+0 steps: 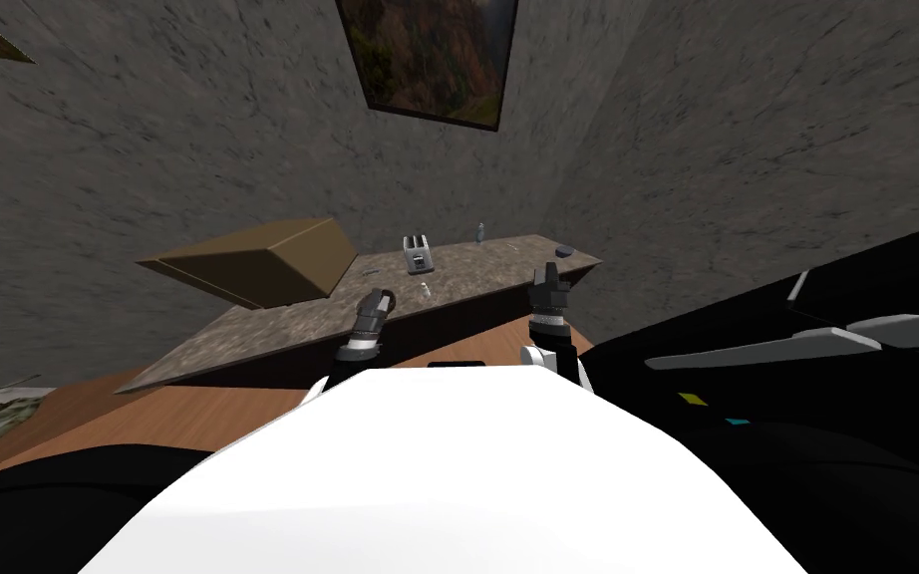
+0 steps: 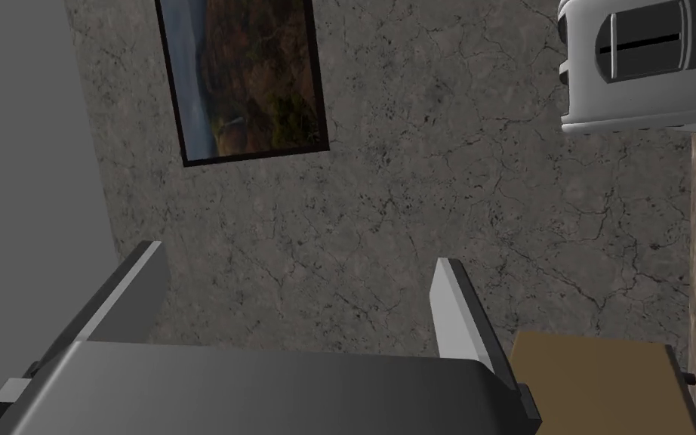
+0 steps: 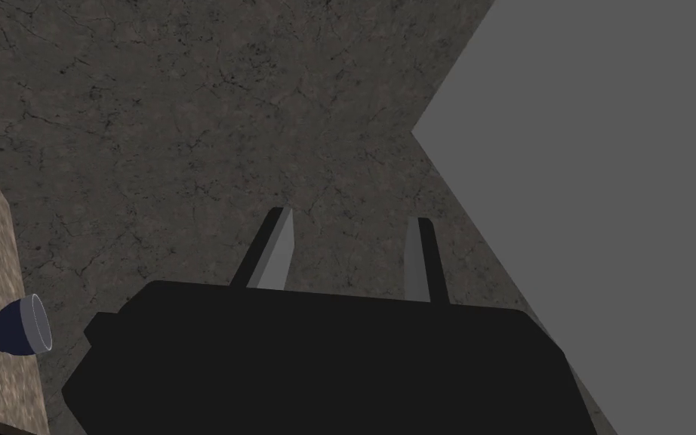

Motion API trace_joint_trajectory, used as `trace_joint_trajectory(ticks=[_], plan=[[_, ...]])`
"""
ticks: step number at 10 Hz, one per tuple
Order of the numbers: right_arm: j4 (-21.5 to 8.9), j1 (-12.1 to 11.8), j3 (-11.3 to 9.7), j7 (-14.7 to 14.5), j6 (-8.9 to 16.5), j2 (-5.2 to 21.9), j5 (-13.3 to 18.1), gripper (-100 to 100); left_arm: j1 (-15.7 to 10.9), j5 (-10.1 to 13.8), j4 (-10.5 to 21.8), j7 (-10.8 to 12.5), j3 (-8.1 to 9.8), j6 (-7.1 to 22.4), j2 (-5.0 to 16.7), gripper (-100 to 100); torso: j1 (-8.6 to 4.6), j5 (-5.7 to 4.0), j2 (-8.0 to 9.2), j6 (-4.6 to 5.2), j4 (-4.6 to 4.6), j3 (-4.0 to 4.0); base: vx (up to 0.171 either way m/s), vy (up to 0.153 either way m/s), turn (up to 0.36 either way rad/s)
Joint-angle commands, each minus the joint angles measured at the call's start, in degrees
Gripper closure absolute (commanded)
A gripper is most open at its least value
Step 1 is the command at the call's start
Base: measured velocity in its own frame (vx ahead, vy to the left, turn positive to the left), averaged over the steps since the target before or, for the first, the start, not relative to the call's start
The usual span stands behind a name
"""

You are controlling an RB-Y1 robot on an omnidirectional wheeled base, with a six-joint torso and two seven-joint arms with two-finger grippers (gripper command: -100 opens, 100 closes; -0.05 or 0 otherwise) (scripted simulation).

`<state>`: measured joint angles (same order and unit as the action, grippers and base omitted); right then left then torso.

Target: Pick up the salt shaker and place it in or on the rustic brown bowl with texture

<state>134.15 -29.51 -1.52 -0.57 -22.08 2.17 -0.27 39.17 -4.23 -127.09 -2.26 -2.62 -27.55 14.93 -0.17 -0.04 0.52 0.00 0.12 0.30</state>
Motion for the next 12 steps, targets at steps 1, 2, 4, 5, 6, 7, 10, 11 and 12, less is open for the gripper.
trace_joint_trajectory(ticks=[1,2,4,5,6,7,10,11,12], plan=[[0.0,0.0,0.0,0.0,0.0,0.0,0.0,0,2.1,-1.2,1.4,-0.4,-0.78,-0.4,1.5,-100,0.0,0.0,0.0,0.0,0.0,0.0,-0.122,-0.037,-0.067],[0.0,0.0,0.0,0.0,0.0,0.0,0.0,0,4.0,-2.5,3.0,-0.6,-1.29,-0.5,3.5,-100,0.05,0.01,0.0,0.0,0.0,0.0,-0.163,-0.049,-0.1],[0.0,0.0,0.0,0.0,0.0,0.0,0.0,0,6.0,-4.5,5.4,-0.9,-1.94,-0.4,6.4,-100,0.0,0.0,0.16,0.0,0.04,0.09,-0.168,-0.049,-0.08],[0.0,0.0,0.0,0.0,0.0,0.0,0.0,0,6.4,-5.2,6.2,-1.1,-2.11,-0.3,7.3,-100,0.05,0.01,0.14,0.0,0.03,0.08,-0.133,-0.04,-0.074],[0.0,0.0,0.0,0.0,0.0,0.0,0.0,0,6.7,-5.9,7.0,-1.3,-2.26,-0.2,8.3,-100,0.06,0.01,0.06,0.0,0.02,0.04,-0.083,-0.037,-0.065],[0.0,0.0,0.0,0.0,0.0,0.0,0.0,0,6.8,-7.4,8.6,-1.8,-2.46,0.4,10.0,-100,0.08,0.01,-0.11,0.0,-0.01,-0.05,-0.045,-0.051,-0.094],[0.0,0.0,0.0,0.0,0.0,0.0,0.0,0,5.2,-10.7,12.4,-3.6,-2.47,2.5,13.7,-100,0.09,0.02,-0.54,0.01,-0.11,-0.3,0.024,-0.046,-0.087],[0.0,0.0,0.0,0.0,0.0,0.0,0.0,0,4.5,-11.6,13.4,-4.3,-2.38,3.3,14.7,-100,0.07,0.01,-0.72,0.02,-0.14,-0.4,0.103,-0.068,-0.103],[0.0,0.0,0.0,0.0,0.0,0.0,0.0,0,3.6,-12.5,14.5,-5.0,-2.27,4.1,15.9,-100,0.01,0.0,-0.88,0.02,-0.18,-0.5,0.106,-0.049,-0.077]])
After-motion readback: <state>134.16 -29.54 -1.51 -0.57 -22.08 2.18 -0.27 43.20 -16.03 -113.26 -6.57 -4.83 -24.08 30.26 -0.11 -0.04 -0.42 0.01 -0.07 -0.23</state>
